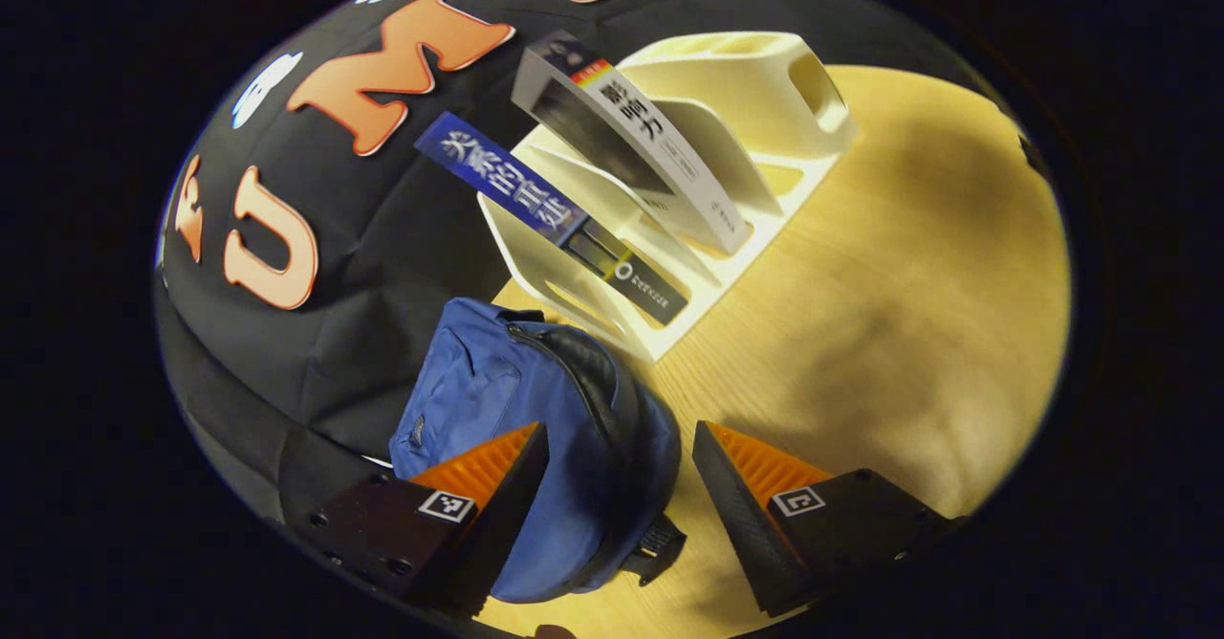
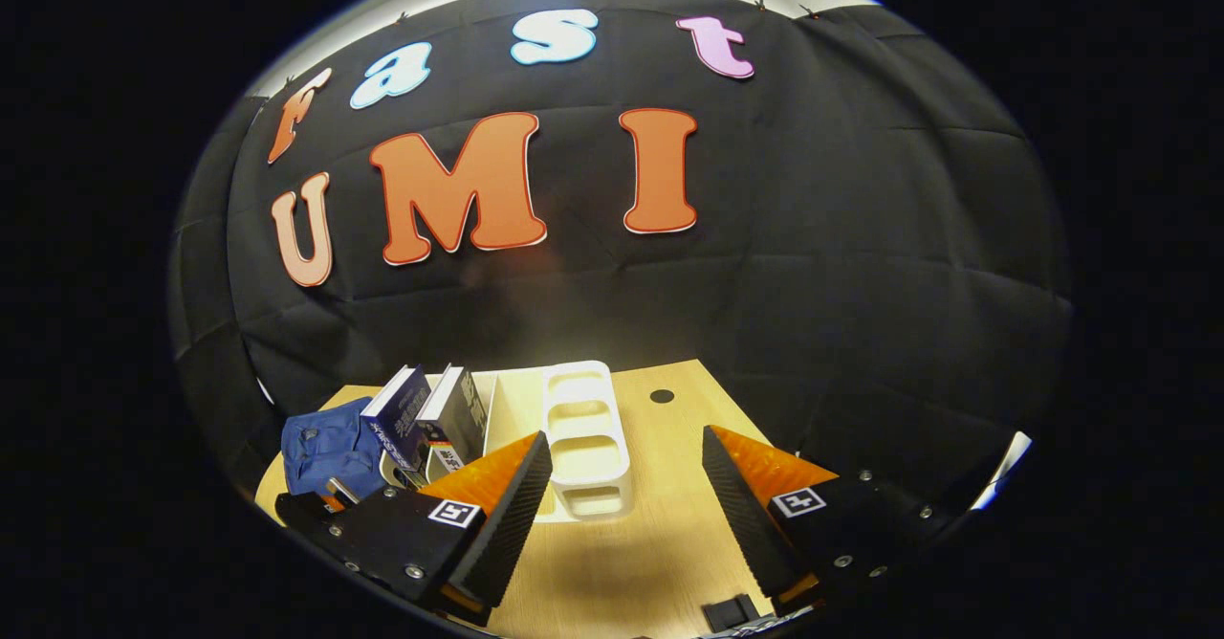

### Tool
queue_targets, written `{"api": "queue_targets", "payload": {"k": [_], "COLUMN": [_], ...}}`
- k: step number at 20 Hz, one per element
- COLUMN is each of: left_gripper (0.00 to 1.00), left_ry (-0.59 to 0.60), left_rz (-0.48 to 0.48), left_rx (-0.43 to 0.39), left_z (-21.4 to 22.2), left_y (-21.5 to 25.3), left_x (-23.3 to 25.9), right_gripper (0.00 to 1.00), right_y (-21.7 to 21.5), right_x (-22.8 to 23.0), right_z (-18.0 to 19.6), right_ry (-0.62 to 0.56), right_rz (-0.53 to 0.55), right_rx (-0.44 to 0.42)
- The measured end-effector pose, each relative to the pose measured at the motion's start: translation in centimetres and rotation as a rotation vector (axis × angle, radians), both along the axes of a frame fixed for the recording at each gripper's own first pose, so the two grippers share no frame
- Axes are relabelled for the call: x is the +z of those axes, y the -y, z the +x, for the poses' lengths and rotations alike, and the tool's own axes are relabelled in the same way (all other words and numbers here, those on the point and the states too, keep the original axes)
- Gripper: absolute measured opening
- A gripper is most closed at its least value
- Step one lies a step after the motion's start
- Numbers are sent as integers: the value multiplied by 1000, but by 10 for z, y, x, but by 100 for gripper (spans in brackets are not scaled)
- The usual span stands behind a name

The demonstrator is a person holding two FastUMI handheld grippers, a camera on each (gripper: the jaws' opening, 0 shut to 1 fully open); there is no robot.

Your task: Open the schoolbag, grab two books from the bookshelf and put them into the schoolbag.

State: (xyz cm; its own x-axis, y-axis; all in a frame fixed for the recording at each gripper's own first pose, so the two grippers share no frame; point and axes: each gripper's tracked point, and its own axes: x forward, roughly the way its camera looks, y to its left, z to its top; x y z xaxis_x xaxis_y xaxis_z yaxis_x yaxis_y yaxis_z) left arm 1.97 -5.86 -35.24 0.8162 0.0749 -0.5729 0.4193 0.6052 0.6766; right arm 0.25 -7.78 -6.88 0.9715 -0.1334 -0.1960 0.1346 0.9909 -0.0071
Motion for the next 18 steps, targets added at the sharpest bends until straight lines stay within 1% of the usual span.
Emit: {"api": "queue_targets", "payload": {"k": [2,4,5,9,11,13,14,16,18], "left_gripper": [97,98,97,96,96,96,96,96,96], "left_ry": [-6,-27,-30,-30,-28,1,21,47,6], "left_rz": [35,31,44,104,111,109,128,197,245], "left_rx": [45,71,84,93,85,72,61,25,-6], "left_z": [4,7,5,-3,-6,-5,-4,3,9], "left_y": [-22,-34,-43,-72,-78,-81,-86,-97,-105], "left_x": [-1,4,9,25,36,56,68,88,85], "right_gripper": [95,94,94,95,95,95,95,95,95], "right_y": [1,-1,-3,-11,-15,-18,-19,-24,-27], "right_x": [-6,-11,-15,-17,-17,-16,-17,-19,-20], "right_z": [6,11,13,25,30,35,36,37,39], "right_ry": [-16,-30,-38,-48,-50,-48,-51,-54,-56], "right_rz": [-5,-6,-4,11,17,17,18,21,25], "right_rx": [14,35,48,93,111,123,128,137,143]}}
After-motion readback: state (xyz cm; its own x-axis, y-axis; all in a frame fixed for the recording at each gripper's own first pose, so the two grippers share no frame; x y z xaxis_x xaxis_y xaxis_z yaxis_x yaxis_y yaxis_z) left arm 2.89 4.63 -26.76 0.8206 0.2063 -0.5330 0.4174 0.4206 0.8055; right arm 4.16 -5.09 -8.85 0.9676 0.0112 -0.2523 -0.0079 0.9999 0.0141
